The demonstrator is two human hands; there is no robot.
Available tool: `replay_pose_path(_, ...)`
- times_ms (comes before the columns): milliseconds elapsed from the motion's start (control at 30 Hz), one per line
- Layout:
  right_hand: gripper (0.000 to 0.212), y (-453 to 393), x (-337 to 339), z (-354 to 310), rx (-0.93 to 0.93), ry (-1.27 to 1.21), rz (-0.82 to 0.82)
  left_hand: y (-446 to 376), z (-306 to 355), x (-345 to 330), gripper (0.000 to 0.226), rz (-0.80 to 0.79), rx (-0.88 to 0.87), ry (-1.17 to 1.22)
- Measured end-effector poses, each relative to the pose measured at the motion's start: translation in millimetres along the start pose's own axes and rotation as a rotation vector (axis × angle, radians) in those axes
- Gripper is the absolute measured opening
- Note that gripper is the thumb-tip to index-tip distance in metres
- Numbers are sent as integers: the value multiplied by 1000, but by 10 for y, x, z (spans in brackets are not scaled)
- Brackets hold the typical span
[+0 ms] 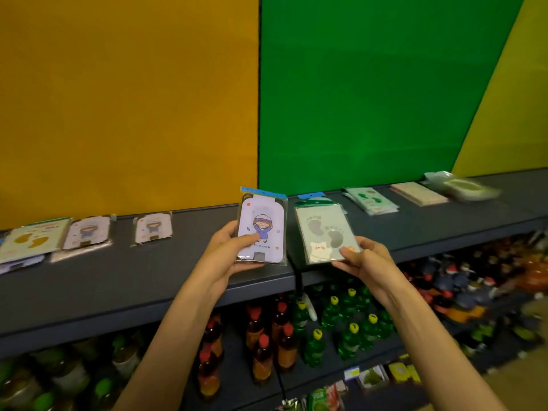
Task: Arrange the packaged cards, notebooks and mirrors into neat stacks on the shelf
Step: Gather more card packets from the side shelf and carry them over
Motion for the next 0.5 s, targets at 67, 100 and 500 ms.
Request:
replay_pose_path(67, 22, -20, 345, -36, 2, 15, 1, -34, -54, -318, 27, 0, 7, -9)
replay_pose_path(100, 22, -34, 499, -48, 2, 21, 3, -57, -80, -461, 27, 1, 11, -14)
replay_pose_path(500, 24, -588, 1643, -57, 19, 44, 62, -731, -188, -1578, 23, 30, 45, -39)
Point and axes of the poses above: each hand's wrist, its own y-axis away from the middle knuckle, its own x-axis out of the back of the hand, z = x × y, the point moved 4 cm from there along -y, towards the middle knuckle, and after that the axes turned 15 degrees about x, right-handed, at the moved point
